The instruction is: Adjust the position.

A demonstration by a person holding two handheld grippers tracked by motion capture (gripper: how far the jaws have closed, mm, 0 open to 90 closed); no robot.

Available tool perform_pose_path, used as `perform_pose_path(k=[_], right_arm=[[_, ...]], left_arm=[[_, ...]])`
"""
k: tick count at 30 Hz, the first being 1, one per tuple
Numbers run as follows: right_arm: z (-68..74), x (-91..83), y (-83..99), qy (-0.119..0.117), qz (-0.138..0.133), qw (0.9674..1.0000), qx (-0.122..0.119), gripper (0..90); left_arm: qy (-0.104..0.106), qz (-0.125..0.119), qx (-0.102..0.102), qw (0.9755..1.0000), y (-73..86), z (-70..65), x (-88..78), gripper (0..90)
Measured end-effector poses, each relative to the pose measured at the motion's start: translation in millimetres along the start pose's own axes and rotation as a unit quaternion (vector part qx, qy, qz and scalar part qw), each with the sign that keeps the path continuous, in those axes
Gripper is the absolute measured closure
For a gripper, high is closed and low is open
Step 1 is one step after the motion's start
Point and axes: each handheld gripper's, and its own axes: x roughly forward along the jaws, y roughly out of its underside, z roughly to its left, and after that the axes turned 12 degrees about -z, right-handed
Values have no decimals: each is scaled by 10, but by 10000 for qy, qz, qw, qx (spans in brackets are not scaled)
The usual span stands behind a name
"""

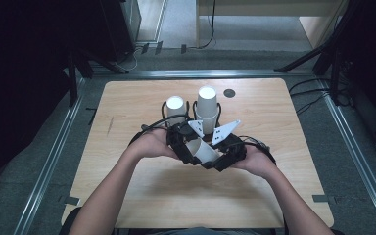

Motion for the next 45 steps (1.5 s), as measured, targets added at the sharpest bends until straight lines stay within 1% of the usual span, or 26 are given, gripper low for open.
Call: perform_pose_path(k=[4, 6, 10, 12, 13, 14, 16, 17, 18, 20, 21, 22, 24, 28, 31, 32, 33, 35, 36, 37, 38, 39, 41, 42, 43, 45], right_arm=[[12, -15, -17, 13, -3, 10000, -47, 328], [12, -20, -21, 7, -19, 10000, -59, 327], [5, -51, -29, 51, -91, 9999, -56, 325], [-3, -72, -29, 66, -122, 9999, -37, 325], [-11, -97, -30, 90, -166, 9998, -14, 324], [-11, -97, -30, 90, -166, 9998, -14, 324], [-16, -119, -28, 106, -199, 9997, -9, 324], [-18, -127, -26, 115, -208, 9997, -7, 324], [-22, -145, -24, 132, -215, 9997, 22, 323], [-26, -156, -23, 149, -251, 9996, 37, 323], [-28, -163, -25, 164, -268, 9995, 37, 323], [-28, -163, -25, 164, -268, 9995, 37, 323], [-32, -177, -27, 156, -313, 9994, 37, 323], [-39, -206, -31, 145, -397, 9991, 81, 323], [-35, -227, -32, 147, -438, 9988, 143, 323], [-38, -233, -31, 147, -461, 9987, 153, 322], [-45, -241, -30, 136, -491, 9986, 142, 322], [-51, -254, -28, 144, -530, 9983, 175, 322], [-53, -257, -28, 142, -530, 9983, 187, 322], [-53, -261, -27, 148, -545, 9982, 201, 322], [-53, -263, -27, 139, -566, 9980, 226, 322], [-53, -263, -27, 139, -566, 9980, 226, 322], [-52, -266, -28, 112, -606, 9978, 261, 322], [-53, -266, -32, 93, -652, 9975, 268, 322], [-54, -265, -34, 80, -664, 9974, 271, 322], [-54, -266, -35, 84, -683, 9973, 272, 322]], left_arm=[[-33, -78, 15, 10000, 13, -12, -14, 218], [-21, -143, -33, 9999, 21, -12, -20, 208], [-65, -200, -60, 9998, 23, -18, -20, 127], [-31, -336, -148, 9993, 30, -8, -31, 112], [-61, -421, -239, 9988, 42, 7, -36, 94], [-61, -421, -239, 9988, 42, 7, -36, 76], [-101, -510, -312, 9982, 61, 20, -46, 72], [-121, -576, -321, 9977, 70, 24, -53, 72], [-115, -678, -380, 9969, 88, 30, -63, 72], [-148, -702, -381, 9967, 93, 34, -72, 72], [-168, -851, -434, 9953, 113, 43, -94, 71], [-168, -851, -434, 9953, 113, 43, -94, 72], [-155, -1001, -509, 9935, 134, 48, -111, 72], [-212, -1171, -565, 9913, 164, 42, -132, 72], [-211, -1352, -691, 9882, 196, 37, -147, 72], [-257, -1415, -696, 9871, 207, 34, -154, 72], [-318, -1442, -675, 9867, 212, 32, -161, 72], [-291, -1620, -752, 9835, 229, 26, -175, 72], [-281, -1655, -786, 9827, 234, 25, -178, 71], [-281, -1655, -786, 9827, 234, 25, -178, 72], [-294, -1694, -813, 9818, 238, 24, -175, 72], [-299, -1771, -846, 9801, 243, 22, -168, 72], [-282, -1865, -914, 9778, 246, 24, -154, 72], [-259, -1990, -956, 9750, 246, 23, -141, 72], [-259, -1990, -956, 9750, 246, 23, -141, 72], [-248, -2120, -995, 9719, 237, 18, -135, 72]])
